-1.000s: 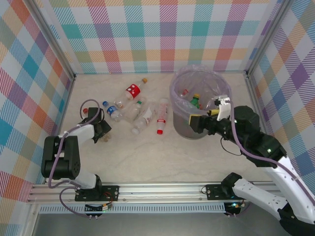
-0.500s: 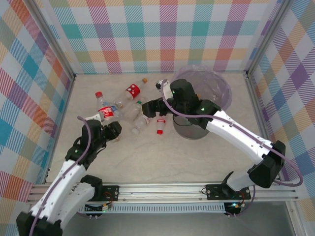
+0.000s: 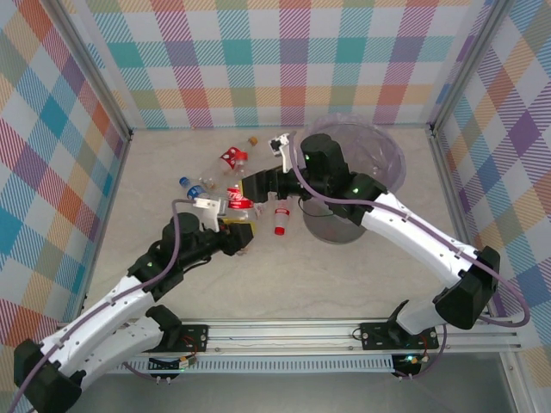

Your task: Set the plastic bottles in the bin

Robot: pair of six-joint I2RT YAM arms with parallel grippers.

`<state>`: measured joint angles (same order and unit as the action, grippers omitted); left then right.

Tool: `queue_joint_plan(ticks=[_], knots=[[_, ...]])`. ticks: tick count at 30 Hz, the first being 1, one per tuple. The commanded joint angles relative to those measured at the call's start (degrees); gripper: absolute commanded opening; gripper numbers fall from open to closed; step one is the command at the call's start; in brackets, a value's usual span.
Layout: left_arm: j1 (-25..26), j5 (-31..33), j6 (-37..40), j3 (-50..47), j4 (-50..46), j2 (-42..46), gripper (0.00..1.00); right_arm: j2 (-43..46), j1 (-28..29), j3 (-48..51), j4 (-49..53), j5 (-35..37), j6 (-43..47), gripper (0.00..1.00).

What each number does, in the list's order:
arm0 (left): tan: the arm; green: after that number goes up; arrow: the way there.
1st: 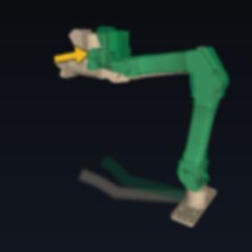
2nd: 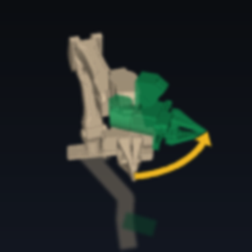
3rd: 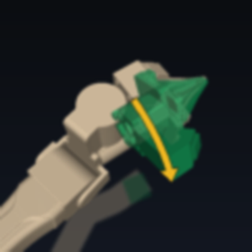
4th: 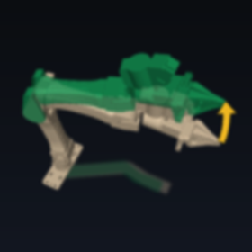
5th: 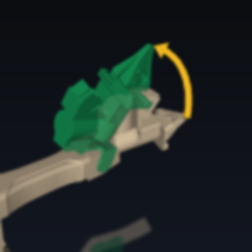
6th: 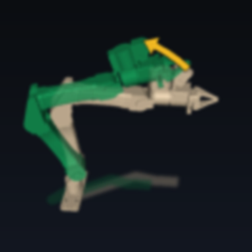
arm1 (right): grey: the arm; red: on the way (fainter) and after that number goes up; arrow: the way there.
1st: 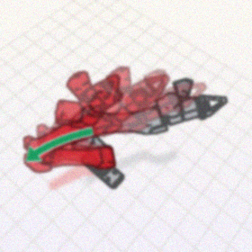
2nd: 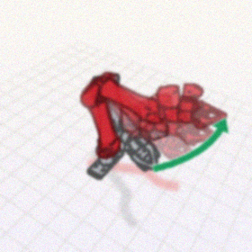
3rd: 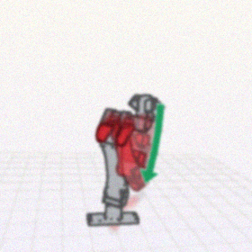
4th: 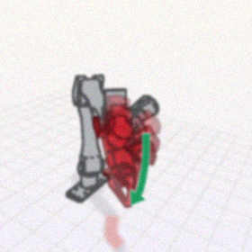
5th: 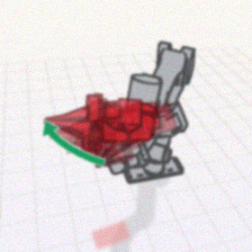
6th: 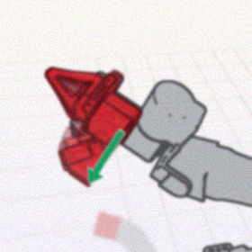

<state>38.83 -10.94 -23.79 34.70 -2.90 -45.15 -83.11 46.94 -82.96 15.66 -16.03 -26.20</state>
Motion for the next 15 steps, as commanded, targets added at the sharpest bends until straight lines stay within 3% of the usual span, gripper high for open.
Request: queue_joint_plan(ticks=[1, 6, 11, 15], knots=[[3.38, 0.37, 3.83, 4.06, 6.35, -2.43, 0.46, -1.52, -0.01, -1.44, -0.83, -0.36, -1.04, 0.95], [5.04, 1.04, 4.80, 5.93, 7.60, -4.63, 0.46, -1.45, -0.05, -1.95, 3.78, 6.58, -0.30, 0.95], [6.14, 1.99, 5.57, 6.54, 8.90, -5.65, 0.46, -1.41, -0.53, -1.57, 3.57, 5.48, -0.59, 0.93], [6.36, 2.58, 5.74, 6.56, 9.96, -6.42, 0.46, -0.46, -0.51, -0.95, 3.02, 5.13, -0.79, 0.84]])
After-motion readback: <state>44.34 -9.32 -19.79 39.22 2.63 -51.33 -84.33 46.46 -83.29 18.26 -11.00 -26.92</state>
